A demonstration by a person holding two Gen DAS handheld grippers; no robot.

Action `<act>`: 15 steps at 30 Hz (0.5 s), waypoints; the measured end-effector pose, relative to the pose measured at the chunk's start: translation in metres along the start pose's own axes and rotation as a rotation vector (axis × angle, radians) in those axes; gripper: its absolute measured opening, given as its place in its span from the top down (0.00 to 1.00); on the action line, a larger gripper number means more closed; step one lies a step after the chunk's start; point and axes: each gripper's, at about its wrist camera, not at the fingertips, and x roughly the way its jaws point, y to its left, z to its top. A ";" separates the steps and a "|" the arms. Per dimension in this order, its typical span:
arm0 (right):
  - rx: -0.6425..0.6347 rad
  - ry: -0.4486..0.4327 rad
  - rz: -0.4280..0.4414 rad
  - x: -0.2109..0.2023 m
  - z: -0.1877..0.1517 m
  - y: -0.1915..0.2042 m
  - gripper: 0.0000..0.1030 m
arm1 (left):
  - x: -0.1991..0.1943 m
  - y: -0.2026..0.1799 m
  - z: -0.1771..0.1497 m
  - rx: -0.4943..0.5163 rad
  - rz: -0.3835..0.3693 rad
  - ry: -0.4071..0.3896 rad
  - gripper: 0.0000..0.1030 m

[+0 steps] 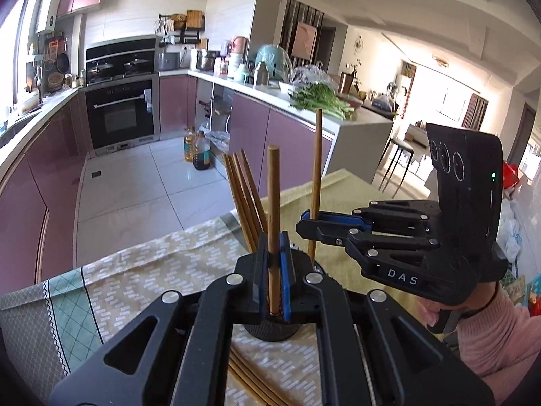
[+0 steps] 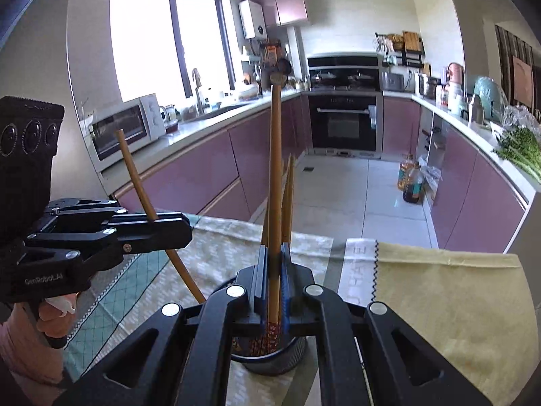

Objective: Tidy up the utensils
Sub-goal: 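Open the right gripper to drop its chopstick into the holder while the left gripper releases its own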

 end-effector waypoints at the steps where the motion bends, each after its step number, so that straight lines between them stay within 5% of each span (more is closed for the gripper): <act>1: 0.003 0.009 -0.003 0.002 0.000 0.000 0.94 | 0.003 0.001 -0.002 -0.001 0.006 0.010 0.93; 11: 0.054 0.087 0.011 0.029 -0.003 -0.011 0.94 | 0.031 0.015 0.003 -0.054 0.005 0.073 0.93; 15: 0.071 0.078 -0.004 0.031 -0.005 -0.011 0.93 | 0.035 0.014 0.000 -0.063 0.031 0.070 0.80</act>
